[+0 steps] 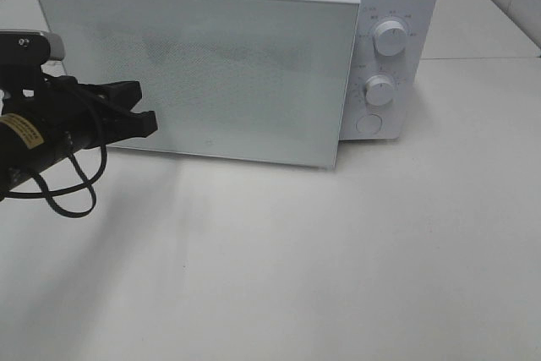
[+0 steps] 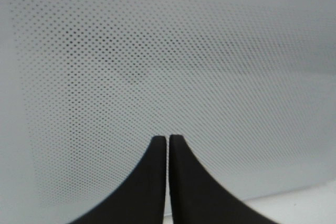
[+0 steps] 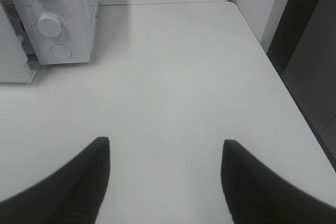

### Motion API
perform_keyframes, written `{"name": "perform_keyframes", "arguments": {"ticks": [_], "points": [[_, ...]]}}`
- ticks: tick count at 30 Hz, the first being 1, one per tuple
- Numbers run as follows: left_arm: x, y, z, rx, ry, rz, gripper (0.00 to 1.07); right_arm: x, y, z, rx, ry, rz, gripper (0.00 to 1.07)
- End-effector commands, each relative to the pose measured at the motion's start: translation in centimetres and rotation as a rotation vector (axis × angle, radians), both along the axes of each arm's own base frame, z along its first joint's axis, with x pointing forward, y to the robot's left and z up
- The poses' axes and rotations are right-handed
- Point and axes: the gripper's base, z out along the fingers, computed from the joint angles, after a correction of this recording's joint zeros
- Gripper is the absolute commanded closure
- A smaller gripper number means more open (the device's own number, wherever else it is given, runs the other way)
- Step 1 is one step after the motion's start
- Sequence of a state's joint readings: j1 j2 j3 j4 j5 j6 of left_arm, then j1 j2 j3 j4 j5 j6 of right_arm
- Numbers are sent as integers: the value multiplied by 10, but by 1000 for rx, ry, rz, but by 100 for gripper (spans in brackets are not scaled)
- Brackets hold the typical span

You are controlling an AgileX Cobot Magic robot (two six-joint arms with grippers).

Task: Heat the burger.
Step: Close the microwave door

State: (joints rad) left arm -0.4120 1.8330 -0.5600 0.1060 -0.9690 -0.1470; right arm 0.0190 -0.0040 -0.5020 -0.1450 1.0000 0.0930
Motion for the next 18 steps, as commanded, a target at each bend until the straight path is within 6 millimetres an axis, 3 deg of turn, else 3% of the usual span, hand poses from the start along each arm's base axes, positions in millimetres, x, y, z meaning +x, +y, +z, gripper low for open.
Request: {"name": "perform_keyframes", "arguments": {"ticks": [1,18], "points": [[9,-17,4,-31,-35,4,106,-4,0,-1,2,-28,-6,48],[51,-68,8,-13,-137,68,106,-4,0,-1,2,-28,-6,48]]}}
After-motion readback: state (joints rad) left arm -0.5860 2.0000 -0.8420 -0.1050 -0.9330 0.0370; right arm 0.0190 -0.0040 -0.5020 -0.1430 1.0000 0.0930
